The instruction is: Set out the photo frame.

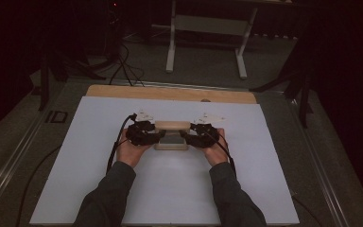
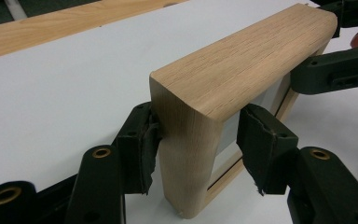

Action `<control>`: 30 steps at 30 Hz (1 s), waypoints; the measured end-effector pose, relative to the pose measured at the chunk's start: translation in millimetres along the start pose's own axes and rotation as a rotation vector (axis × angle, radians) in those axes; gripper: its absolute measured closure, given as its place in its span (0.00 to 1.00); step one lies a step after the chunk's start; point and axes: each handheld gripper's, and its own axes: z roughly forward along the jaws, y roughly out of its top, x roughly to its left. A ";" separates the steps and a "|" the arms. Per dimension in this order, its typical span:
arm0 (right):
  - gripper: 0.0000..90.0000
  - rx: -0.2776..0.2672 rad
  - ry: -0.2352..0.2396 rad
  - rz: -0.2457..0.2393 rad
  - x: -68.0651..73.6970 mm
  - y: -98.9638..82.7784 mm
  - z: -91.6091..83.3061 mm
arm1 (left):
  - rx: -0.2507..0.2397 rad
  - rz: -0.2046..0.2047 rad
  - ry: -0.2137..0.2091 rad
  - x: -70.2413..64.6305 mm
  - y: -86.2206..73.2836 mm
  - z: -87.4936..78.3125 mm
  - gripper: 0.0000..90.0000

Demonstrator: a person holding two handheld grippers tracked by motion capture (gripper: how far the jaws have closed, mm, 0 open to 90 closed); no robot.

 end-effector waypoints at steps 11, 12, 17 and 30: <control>0.53 0.009 -0.020 0.030 -2.3 1.2 4.5 | 0.006 -0.016 -0.004 5.5 3.7 4.8 0.54; 0.53 0.009 -0.022 0.031 -2.5 1.4 5.1 | 0.008 -0.016 -0.004 6.0 3.9 5.0 0.54; 0.49 0.023 -0.028 0.041 -2.3 2.7 6.5 | 0.004 -0.034 -0.013 9.3 4.4 7.3 0.53; 0.45 0.036 -0.031 0.047 -4.6 2.4 8.1 | 0.015 -0.051 -0.010 14.2 3.5 10.4 0.48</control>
